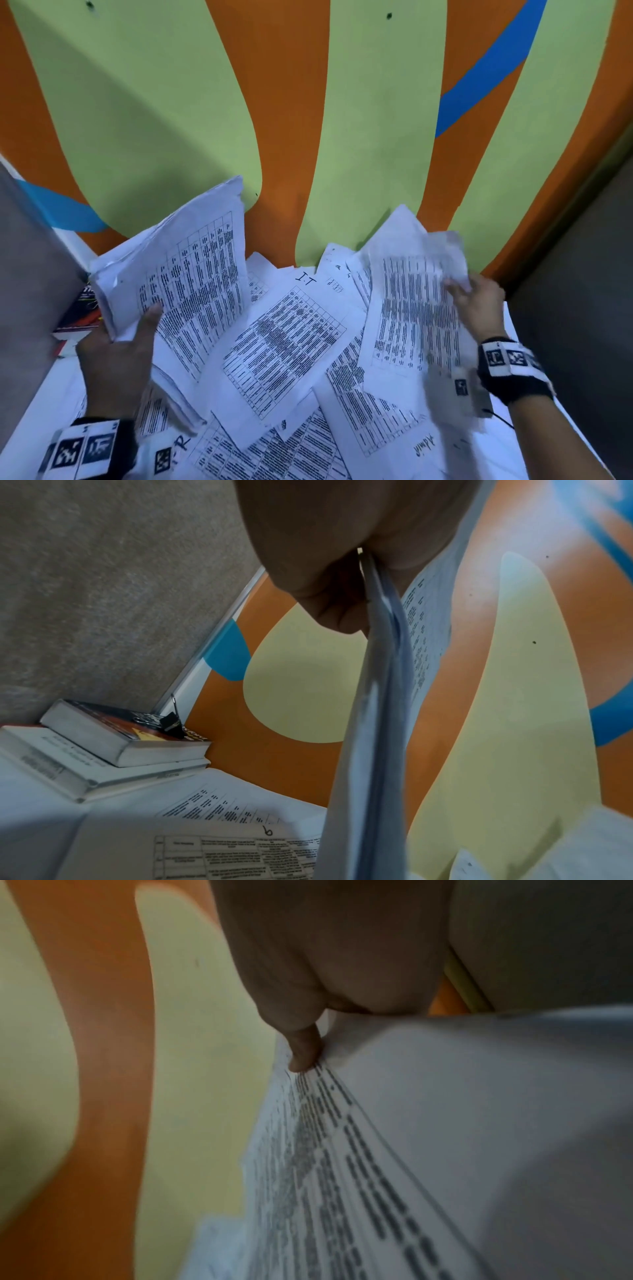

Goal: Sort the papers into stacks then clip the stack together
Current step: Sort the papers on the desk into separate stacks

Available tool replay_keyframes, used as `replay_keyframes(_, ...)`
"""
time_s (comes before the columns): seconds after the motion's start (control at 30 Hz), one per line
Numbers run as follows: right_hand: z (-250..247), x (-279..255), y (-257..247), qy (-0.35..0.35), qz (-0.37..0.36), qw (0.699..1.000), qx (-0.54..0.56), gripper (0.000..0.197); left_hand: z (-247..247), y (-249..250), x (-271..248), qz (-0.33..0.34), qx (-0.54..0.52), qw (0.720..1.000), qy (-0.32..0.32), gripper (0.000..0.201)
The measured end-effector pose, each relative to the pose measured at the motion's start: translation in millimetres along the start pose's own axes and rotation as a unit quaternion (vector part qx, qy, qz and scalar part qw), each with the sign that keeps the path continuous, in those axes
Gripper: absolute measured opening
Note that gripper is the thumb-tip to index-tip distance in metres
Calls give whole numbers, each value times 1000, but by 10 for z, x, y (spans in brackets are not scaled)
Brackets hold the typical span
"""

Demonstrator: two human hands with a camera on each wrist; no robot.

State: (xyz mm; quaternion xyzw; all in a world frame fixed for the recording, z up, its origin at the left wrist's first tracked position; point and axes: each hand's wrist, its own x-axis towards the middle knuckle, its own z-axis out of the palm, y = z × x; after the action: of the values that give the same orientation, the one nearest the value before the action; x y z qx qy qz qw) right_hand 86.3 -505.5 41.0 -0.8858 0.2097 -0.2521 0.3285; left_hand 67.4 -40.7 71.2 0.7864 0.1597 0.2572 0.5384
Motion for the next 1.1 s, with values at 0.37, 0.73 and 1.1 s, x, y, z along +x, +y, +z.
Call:
replay_keyframes(0.37,234,-497,-452,-167,328,832,415,42,-250,-189,134,32,-37,998,37,30)
replay_keyframes(0.73,1383,-1053,-868,-236,326,902,157,39,-561,-396,166,13,-39,997,60,30)
replay_keyframes(1.1,1060,-1048,-1492,-86,214,928,293,24,-679,-632,325,-10,-50,997,55,33)
